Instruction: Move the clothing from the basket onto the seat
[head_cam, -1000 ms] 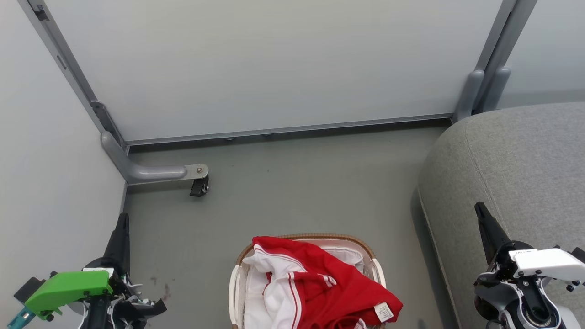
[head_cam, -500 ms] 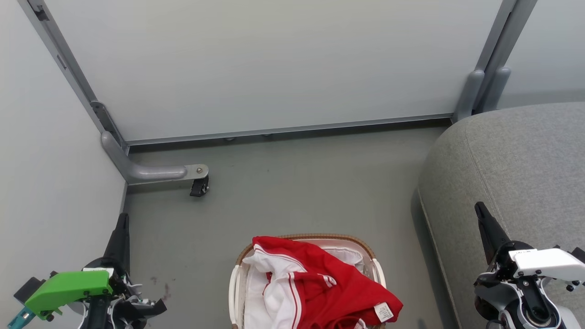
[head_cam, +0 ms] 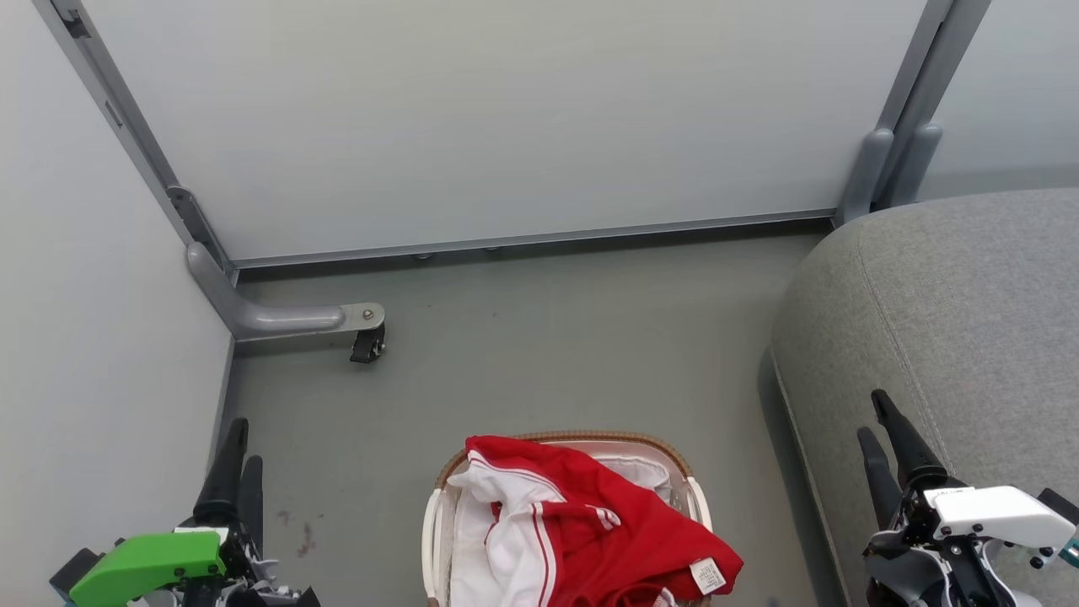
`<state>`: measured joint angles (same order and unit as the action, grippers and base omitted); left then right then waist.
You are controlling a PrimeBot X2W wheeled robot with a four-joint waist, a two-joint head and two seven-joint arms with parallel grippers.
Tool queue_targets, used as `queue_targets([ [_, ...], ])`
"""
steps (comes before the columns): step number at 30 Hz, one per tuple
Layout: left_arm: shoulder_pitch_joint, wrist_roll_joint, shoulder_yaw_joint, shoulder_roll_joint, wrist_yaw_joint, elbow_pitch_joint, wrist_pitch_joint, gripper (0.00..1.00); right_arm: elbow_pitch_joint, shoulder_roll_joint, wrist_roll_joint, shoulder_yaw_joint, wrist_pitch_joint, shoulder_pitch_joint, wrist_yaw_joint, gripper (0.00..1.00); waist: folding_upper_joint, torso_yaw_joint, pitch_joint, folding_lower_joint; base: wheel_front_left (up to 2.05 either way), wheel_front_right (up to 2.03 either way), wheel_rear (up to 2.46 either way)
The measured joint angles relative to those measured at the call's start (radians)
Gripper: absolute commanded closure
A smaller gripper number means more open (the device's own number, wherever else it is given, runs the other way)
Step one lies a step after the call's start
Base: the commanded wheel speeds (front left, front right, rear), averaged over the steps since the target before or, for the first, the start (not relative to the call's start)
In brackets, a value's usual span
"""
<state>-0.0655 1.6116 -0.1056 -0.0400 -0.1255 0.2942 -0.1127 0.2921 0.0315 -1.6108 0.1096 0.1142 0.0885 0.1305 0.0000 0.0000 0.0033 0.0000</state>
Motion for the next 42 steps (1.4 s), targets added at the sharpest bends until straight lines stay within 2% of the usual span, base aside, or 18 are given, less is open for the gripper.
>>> queue_targets([
  [6, 0.008, -0.008, 0.033, 0.001, 0.001, 0.001, 0.029, 0.0, 0.005, -0.002, 0.014, -0.015, -0.028, -0.007, 0.0, 0.0, 0.0, 0.0, 0.001, 0.0, 0.0, 0.0, 0.0],
  [14, 0.008, -0.069, 0.067, 0.001, 0.001, -0.006, 0.066, 0.0, 0.021, -0.002, 0.083, -0.009, -0.065, -0.01, 0.0, 0.0, 0.0, 0.0, 0.0, 0.0, 0.0, 0.0, 0.0],
  [21, 0.008, -0.168, 0.087, 0.001, 0.001, -0.024, 0.097, 0.0, -0.004, 0.0, 0.228, 0.01, -0.097, -0.011, 0.0, 0.0, 0.0, 0.002, -0.001, 0.0, 0.0, 0.0, 0.0],
  [38, 0.008, -0.514, 0.134, 0.0, 0.002, -0.088, 0.162, 0.0, -0.11, 0.004, 0.62, 0.001, -0.161, -0.03, 0.0, 0.0, 0.0, 0.006, -0.001, 0.0, 0.0, 0.0, 0.0],
  [42, 0.009, -0.589, 0.144, -0.001, 0.011, -0.096, 0.176, 0.0, -0.118, 0.005, 0.682, -0.006, -0.176, -0.039, 0.0, 0.0, 0.0, 0.008, -0.001, 0.0, 0.0, 0.0, 0.0],
])
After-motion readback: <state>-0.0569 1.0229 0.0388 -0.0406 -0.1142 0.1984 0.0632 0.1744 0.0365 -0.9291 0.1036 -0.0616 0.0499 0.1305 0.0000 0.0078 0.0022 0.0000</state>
